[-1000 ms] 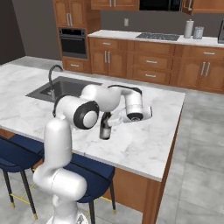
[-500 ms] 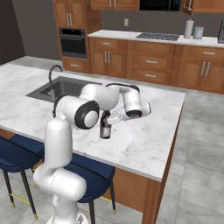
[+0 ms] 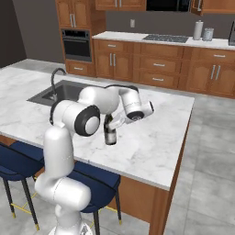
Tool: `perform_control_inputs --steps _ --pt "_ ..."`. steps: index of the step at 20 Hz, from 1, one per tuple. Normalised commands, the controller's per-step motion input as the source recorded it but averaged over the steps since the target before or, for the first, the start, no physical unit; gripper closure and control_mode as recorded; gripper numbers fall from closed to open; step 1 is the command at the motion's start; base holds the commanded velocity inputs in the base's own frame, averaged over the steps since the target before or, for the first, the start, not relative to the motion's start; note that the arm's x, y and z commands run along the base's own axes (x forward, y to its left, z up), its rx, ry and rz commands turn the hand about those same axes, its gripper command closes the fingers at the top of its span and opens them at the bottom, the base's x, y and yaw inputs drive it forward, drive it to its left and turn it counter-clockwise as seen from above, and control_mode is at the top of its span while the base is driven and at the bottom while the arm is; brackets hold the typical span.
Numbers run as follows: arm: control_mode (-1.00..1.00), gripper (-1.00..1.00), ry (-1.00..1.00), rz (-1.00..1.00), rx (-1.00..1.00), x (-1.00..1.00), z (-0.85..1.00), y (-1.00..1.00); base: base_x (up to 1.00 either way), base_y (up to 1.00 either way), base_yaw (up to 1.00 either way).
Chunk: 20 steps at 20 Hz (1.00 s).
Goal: Get the candle and the wine from the cabinet and move them to the dining counter.
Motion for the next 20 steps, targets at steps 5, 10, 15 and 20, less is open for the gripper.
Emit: perform_control_inputs --steps 5,10,15,20 --pt "-1.0 1.0 -0.15 0.0 -0.03 0.08 -0.03 0.01 0.0 0.0 0.0" --pt "-1.0 1.0 -0.12 0.0 0.03 0.19 -0.12 0.0 0.0 0.0 0.0" --pt "-1.0 1.0 -0.01 0.0 0.06 0.12 -0.08 0.0 0.0 0.0 0.0" --pt "-1.0 1.0 0.01 0.0 0.09 0.1 -0.03 0.0 0.0 0.0 0.0"
